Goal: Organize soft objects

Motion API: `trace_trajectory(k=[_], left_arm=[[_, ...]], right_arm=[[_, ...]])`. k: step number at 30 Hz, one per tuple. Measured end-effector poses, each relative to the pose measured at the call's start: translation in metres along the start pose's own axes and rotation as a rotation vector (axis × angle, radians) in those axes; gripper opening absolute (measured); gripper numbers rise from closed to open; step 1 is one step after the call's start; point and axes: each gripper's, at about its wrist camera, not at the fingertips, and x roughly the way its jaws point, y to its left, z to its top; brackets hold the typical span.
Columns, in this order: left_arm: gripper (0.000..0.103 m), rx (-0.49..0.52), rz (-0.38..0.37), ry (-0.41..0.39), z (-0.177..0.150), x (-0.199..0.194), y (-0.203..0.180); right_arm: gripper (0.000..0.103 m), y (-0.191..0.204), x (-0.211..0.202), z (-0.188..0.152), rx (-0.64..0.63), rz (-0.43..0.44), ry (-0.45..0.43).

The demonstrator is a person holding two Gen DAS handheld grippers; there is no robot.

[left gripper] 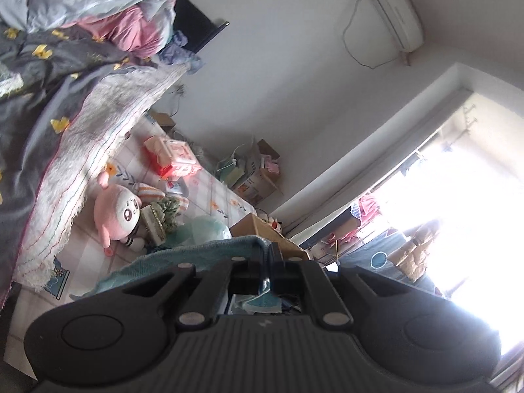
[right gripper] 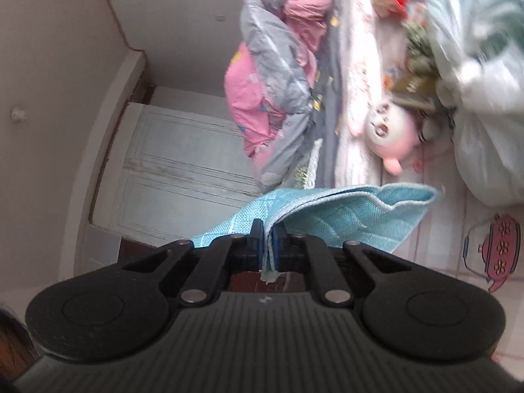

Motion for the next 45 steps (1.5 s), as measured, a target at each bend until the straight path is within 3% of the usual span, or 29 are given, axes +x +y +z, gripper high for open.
trace_trajectory(k=[3, 6, 9, 13, 17, 21, 23, 25, 28, 29, 34, 37, 41, 45], left_arm=[[0.004, 0.019, 0.019, 0.071, -0.019, -0.005, -0.002], [0.004, -0.026, 0.063, 0.187, -0.048, -0.007, 0.010], [0.004, -0.087, 0.099, 0.310, -0.083, -0.005, 0.026], [0.004, -0.181, 0.158, 0.413, -0.117, 0.004, 0.057], [0.004, -0.248, 0.170, 0.406, -0.120, 0.007, 0.080], [0.005, -0.253, 0.180, 0.337, -0.100, 0.013, 0.088], [0.012, -0.284, 0.198, 0.302, -0.091, 0.018, 0.097], [0.033, -0.301, 0.232, 0.263, -0.084, 0.024, 0.106], [0.042, -0.349, 0.256, 0.249, -0.083, 0.030, 0.119], [0.042, -0.351, 0.259, 0.246, -0.084, 0.029, 0.121], [0.049, -0.216, 0.334, 0.286, -0.093, 0.029, 0.117], [0.050, -0.143, 0.368, 0.358, -0.104, 0.032, 0.115], [0.053, -0.046, 0.393, 0.512, -0.130, 0.043, 0.118], [0.051, -0.038, 0.413, 0.588, -0.152, 0.052, 0.129]], right_arm=[[0.005, 0.014, -0.020, -0.003, -0.059, -0.014, 0.007], [0.005, 0.004, -0.039, -0.022, -0.044, -0.110, 0.078], [0.005, -0.018, -0.057, -0.056, 0.032, -0.211, 0.174], [0.005, -0.059, -0.070, -0.094, 0.175, -0.327, 0.260], [0.005, -0.092, -0.070, -0.103, 0.296, -0.358, 0.271], [0.007, -0.088, -0.055, -0.087, 0.275, -0.339, 0.242], [0.009, -0.087, -0.045, -0.072, 0.272, -0.335, 0.211], [0.028, -0.091, -0.038, -0.059, 0.292, -0.349, 0.180], [0.048, -0.098, -0.035, -0.051, 0.290, -0.396, 0.141], [0.049, -0.101, -0.036, -0.051, 0.294, -0.407, 0.131], [0.049, -0.103, -0.044, -0.058, 0.272, -0.421, 0.120], [0.049, -0.104, -0.045, -0.066, 0.252, -0.467, 0.169], [0.049, -0.111, -0.042, -0.079, 0.202, -0.594, 0.243], [0.048, -0.122, -0.037, -0.091, 0.203, -0.639, 0.316]])
